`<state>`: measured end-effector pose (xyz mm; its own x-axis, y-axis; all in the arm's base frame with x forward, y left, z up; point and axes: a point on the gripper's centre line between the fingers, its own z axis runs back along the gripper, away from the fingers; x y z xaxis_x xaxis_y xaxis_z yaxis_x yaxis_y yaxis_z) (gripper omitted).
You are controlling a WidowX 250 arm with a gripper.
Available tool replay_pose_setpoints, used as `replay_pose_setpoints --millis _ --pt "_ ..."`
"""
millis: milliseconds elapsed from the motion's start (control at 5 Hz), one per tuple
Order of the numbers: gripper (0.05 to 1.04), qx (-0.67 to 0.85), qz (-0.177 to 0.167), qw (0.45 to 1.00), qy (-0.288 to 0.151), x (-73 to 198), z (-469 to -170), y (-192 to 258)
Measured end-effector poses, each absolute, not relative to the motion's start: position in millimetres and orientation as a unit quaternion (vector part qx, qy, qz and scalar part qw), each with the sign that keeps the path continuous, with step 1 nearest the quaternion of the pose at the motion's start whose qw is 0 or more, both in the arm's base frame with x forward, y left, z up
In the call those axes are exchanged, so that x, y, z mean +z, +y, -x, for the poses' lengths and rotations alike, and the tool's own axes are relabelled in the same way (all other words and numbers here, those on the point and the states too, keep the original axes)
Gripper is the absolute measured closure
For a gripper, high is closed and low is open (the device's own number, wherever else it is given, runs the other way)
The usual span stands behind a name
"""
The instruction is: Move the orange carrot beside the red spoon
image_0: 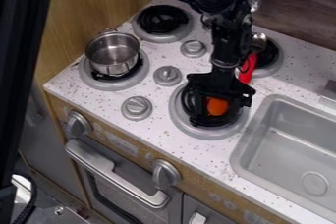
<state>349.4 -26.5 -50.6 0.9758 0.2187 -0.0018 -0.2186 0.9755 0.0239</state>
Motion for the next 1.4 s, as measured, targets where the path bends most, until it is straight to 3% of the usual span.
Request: replay_pose_setpoints --millis 200,400,600,800,1000,1200,1400 --pt "0.679 0.108 -0.01 0.994 -0.005 -48 -354 -26" --pt "0.909 0.098 -0.021 0.995 -0.022 -39 -368 -18" --pt "1.023 0.105 -0.034 0.992 -0.056 -19 -396 3" --pt "1.012 0.145 -0.023 0.987 -0.062 -7 -406 32" --pt "0.872 0.148 -0.011 0.988 -0.053 -8 -403 25" --pt "0.62 0.138 -0.003 0.989 -0.047 -9 -402 10" --pt "0.304 0.106 0.0 0.993 -0.05 -5 -405 -11"
